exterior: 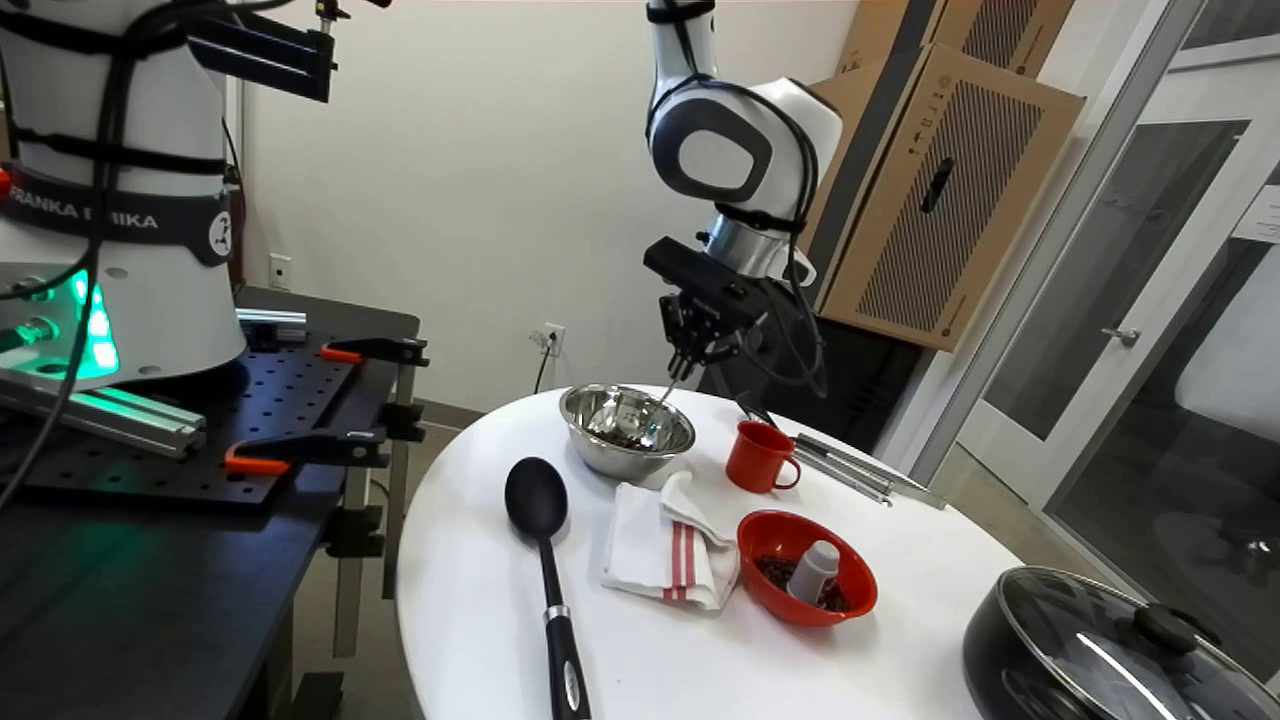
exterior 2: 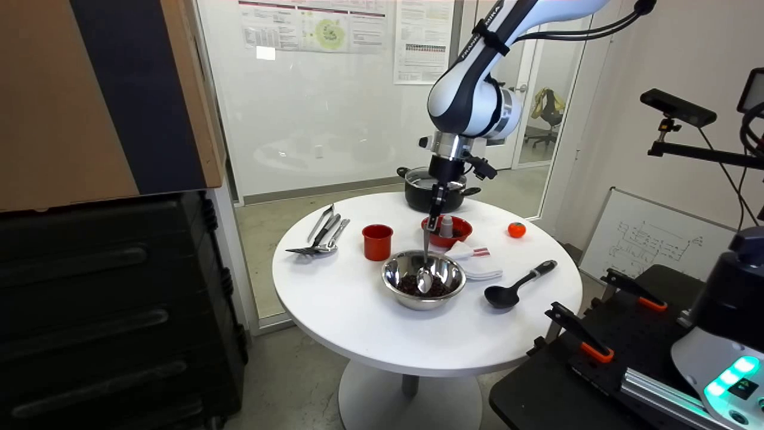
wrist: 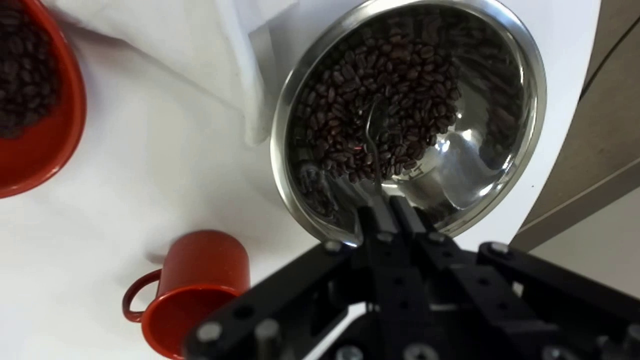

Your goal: Use the spoon in the mug to stir in the metal bowl

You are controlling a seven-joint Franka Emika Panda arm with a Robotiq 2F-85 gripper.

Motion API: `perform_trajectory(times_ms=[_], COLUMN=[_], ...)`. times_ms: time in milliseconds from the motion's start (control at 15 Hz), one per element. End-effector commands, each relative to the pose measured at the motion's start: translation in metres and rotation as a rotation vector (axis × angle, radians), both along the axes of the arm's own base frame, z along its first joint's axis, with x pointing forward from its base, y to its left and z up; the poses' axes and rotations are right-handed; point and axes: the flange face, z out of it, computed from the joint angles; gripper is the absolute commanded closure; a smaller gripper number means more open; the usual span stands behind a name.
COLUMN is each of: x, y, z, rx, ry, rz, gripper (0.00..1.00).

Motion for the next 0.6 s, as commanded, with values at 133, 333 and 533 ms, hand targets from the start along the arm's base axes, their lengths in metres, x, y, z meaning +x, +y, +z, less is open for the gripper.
perform_trajectory(times_ms=[133,333,533], x=[0.0,0.007,0.015], y=[-0.011,-0.018,-0.02], z=[0.007,0.006,0.006], rx=[-0.029,-0.045,-0.055], ry=[-0.041,-0.073,-0.113], rz=[-0.019,-0.045,-0.07], gripper=[0.99,0.99,0.99])
